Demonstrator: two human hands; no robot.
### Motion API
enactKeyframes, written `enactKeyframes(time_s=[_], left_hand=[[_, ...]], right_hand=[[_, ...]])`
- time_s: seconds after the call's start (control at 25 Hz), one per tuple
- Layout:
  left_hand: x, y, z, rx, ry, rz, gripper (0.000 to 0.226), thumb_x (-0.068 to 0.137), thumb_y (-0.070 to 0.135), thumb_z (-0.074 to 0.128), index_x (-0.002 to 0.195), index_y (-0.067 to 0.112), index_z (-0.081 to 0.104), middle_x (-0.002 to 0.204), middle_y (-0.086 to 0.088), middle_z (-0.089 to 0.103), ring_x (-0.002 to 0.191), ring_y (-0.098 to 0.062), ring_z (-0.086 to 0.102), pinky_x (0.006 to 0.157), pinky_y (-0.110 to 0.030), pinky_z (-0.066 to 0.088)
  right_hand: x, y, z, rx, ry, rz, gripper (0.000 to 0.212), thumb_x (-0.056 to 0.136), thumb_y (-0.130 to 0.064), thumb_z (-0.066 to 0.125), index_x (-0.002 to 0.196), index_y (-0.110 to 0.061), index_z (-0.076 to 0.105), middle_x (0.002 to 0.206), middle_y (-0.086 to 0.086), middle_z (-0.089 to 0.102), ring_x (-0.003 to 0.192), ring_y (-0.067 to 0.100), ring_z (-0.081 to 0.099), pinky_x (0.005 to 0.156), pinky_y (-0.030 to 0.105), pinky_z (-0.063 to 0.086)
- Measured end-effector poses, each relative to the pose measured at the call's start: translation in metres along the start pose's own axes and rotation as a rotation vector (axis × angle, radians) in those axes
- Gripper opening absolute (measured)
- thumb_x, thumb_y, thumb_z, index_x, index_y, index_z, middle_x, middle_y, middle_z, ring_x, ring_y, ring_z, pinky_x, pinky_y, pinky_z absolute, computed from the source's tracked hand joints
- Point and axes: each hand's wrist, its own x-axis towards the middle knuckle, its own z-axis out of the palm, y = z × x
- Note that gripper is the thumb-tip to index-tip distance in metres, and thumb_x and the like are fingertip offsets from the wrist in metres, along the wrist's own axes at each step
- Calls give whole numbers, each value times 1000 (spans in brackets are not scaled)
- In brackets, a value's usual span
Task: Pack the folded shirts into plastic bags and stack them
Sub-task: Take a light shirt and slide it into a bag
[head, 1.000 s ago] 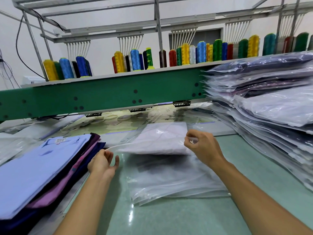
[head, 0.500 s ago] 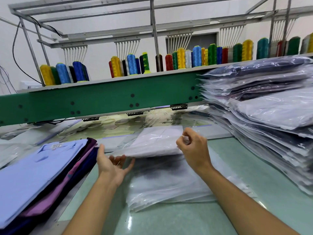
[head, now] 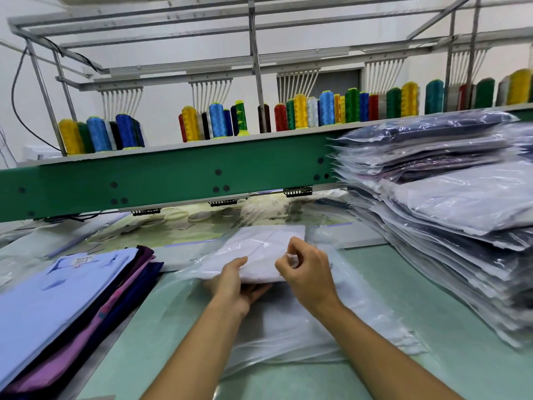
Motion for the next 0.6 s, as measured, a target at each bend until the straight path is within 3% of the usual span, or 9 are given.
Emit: enactKeyframes(time_s=[0.12, 0.28, 0.36, 0.48, 0.6], left_hand=[[6, -17, 9, 3, 71, 60, 8, 93, 2, 59, 100, 4, 57, 87, -16, 66, 80, -33, 64, 74, -49, 58], [21, -25, -5, 39, 188, 328, 54, 84, -17, 48, 130, 11, 46, 111, -20, 64, 92, -34, 67, 56, -39, 60], [25, -22, -9, 76, 170, 378, 61, 83, -19, 40, 135, 13, 44, 119, -23, 62, 95, -33, 66, 66, -42, 62], [29, -14, -13, 41, 181, 409, 67, 82, -18, 37, 139, 14, 51, 128, -18, 65, 112, -35, 65, 98, -56, 54], [33, -6, -20, 32, 267, 415, 62, 84, -16, 44, 139, 10, 55, 130, -13, 66, 116, -33, 65, 102, -51, 53]], right_hand=[[0, 3, 2, 17, -70, 46, 24, 70, -30, 52, 66, -17, 33, 54, -5, 32, 55, 11, 25, 50, 31, 25], [-4, 5, 8, 34, -211, 66, 23, 77, -28, 53, 69, -16, 35, 59, -1, 36, 57, 11, 28, 53, 35, 29], [-5, 3, 8, 36, -249, 66, 26, 84, -36, 52, 69, -17, 40, 61, 1, 44, 58, 12, 35, 57, 40, 36], [-6, 3, 5, -57, -234, 57, 34, 86, -55, 42, 70, -26, 49, 68, -6, 56, 76, 8, 49, 81, 35, 39], [-5, 4, 4, -48, -246, 107, 36, 89, -57, 40, 75, -27, 56, 75, -9, 63, 87, 9, 53, 89, 41, 41]])
